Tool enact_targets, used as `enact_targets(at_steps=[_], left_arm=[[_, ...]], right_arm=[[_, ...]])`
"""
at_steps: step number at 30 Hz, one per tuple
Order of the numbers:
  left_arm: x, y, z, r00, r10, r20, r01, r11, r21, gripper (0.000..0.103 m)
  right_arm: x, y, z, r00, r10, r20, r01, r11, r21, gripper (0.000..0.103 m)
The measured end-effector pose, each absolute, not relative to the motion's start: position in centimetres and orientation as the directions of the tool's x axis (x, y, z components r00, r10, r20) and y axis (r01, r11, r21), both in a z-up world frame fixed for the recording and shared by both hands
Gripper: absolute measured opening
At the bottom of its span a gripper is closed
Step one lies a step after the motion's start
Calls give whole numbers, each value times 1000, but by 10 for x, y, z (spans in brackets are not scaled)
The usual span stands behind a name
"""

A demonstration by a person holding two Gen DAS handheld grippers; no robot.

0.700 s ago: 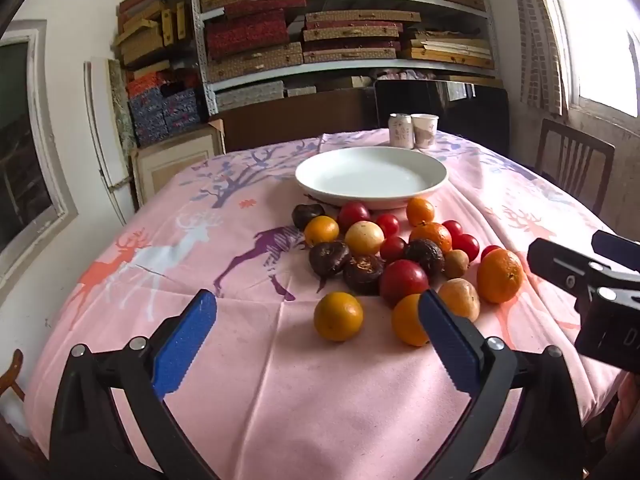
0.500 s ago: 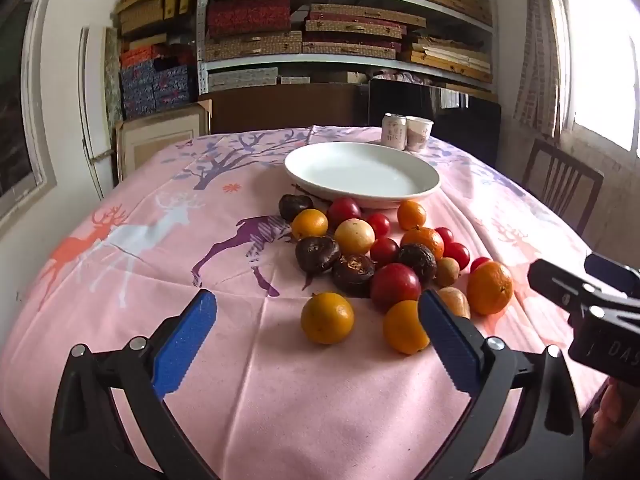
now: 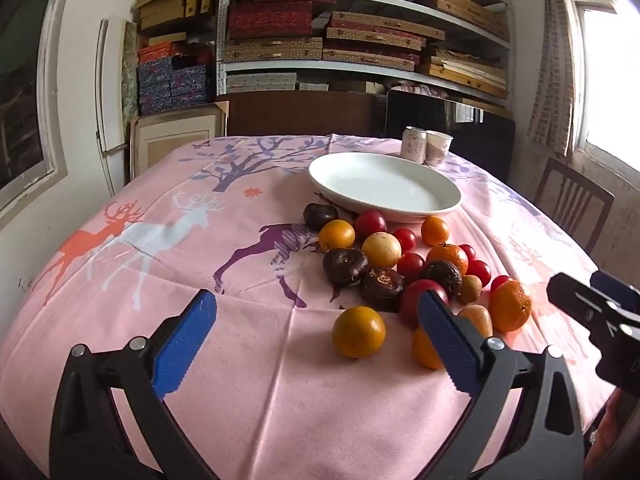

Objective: Organize fruits

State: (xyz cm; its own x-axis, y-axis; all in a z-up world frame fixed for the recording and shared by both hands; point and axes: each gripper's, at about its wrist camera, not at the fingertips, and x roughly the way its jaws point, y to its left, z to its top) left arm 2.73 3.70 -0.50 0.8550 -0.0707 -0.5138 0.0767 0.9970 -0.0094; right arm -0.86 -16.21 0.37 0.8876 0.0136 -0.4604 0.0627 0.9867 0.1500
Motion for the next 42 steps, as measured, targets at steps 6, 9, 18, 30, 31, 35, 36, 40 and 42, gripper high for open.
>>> enact_targets(at_steps=[6, 9, 18, 30, 31, 35, 36, 40, 42], left_arm=[[42, 44, -10, 815, -91, -573, 86, 996, -35, 99], [49, 49, -13, 802, -131, -583, 109, 991, -73, 99], [61, 50, -21, 785, -137, -604, 94, 990, -103, 99], [68, 60, -32, 751, -144, -644, 47, 985, -166, 99], [68, 60, -32, 753, -140, -644, 43, 986, -164, 99], [68, 54, -32, 752, -105, -650, 34, 992, -122, 99], [68, 53, -32, 752, -96, -653, 33, 994, -108, 99], [67, 45, -32, 754, -59, -654, 33, 998, -52, 99], [67, 42, -33, 752, -50, -657, 36, 999, -35, 99]], right_arm=[[5, -153, 0, 866, 20, -500, 53, 990, 131, 99], [15, -152, 3, 856, 26, -517, 35, 994, 108, 99], [29, -161, 1, 877, -34, -479, 88, 992, 92, 99], [38, -159, -20, 867, -84, -492, 133, 989, 66, 99], [38, -158, -21, 866, -84, -492, 132, 989, 63, 99], [40, -157, -21, 862, -82, -500, 126, 991, 54, 99], [40, -157, -21, 861, -84, -502, 127, 990, 53, 99], [40, -157, -21, 861, -79, -502, 123, 991, 55, 99], [38, -156, -21, 864, -91, -495, 131, 990, 48, 99]])
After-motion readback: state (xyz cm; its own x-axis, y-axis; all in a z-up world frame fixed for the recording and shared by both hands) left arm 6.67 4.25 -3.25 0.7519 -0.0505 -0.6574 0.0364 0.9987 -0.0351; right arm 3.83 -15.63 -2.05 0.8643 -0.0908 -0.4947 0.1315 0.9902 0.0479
